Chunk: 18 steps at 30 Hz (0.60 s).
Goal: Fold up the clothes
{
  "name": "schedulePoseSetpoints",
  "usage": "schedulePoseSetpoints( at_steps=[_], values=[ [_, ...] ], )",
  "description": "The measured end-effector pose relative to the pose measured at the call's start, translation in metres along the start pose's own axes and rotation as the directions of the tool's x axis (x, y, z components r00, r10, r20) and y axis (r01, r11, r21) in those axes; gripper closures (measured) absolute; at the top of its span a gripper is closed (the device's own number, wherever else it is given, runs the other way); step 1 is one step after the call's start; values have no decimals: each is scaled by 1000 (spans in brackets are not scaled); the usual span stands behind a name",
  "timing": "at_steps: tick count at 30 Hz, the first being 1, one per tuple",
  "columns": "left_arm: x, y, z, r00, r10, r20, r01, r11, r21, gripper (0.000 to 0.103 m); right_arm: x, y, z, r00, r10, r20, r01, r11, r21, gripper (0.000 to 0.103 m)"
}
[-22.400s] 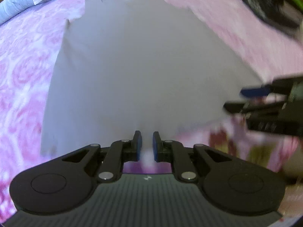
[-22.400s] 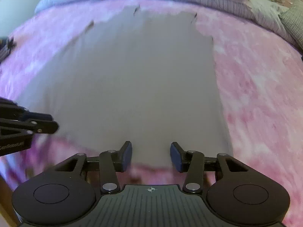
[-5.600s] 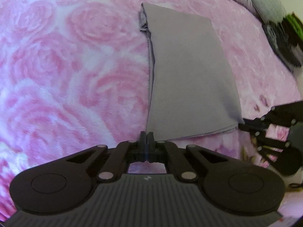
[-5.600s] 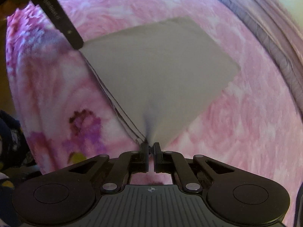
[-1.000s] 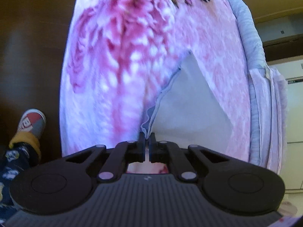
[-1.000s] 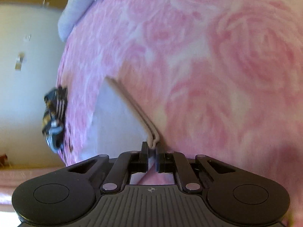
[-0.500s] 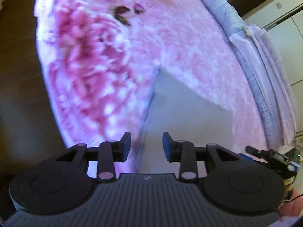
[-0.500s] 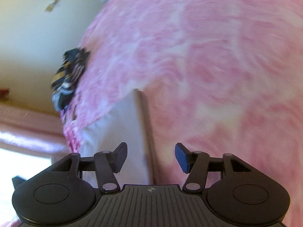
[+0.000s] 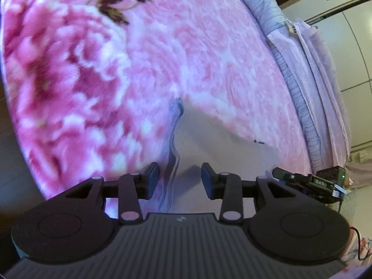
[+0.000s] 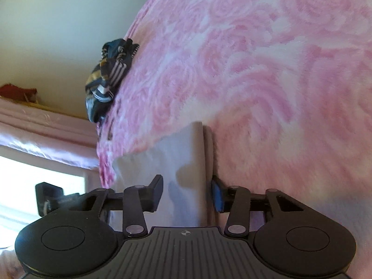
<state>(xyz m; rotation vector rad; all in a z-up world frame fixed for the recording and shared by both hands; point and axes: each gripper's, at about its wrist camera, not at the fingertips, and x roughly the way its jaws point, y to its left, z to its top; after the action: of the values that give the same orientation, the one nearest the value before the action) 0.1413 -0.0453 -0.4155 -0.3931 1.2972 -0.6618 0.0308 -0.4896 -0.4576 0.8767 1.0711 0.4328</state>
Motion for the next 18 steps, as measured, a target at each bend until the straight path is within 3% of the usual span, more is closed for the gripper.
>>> schedulePoseSetpoints(
  at_steps=[3, 5, 7, 9, 10, 14, 18],
  values=[
    [11, 0, 10, 999, -42, -1, 42, 999, 3, 70, 5, -2, 7, 999, 36, 0, -36, 999, 2, 67],
    [17, 0, 16, 998, -67, -4, 67, 998, 3, 71, 10, -3, 10, 999, 43, 3, -43, 999, 10, 76],
    [20, -1, 18, 998, -64, -8, 64, 997, 32, 81, 14, -3, 12, 999, 31, 12, -32, 999, 14, 90],
    [22, 2, 22, 998, -62, -6, 62, 998, 14, 99, 14, 0, 10, 999, 23, 36, -23, 1000, 6, 94],
    [23, 4, 23, 997, -76, -7, 76, 997, 3, 100, 15, 3, 8, 999, 12, 50, -12, 1000, 2, 95],
    [21, -13, 24, 998, -57, 0, 56, 993, 104, 102, 7, 20, -6, 990, -58, 130, 62, 998, -31, 96],
    [2, -40, 28, 993, -107, 42, 97, 977, 190, 102, -23, 44, -31, 960, -109, 260, 123, 992, -40, 97]
  ],
)
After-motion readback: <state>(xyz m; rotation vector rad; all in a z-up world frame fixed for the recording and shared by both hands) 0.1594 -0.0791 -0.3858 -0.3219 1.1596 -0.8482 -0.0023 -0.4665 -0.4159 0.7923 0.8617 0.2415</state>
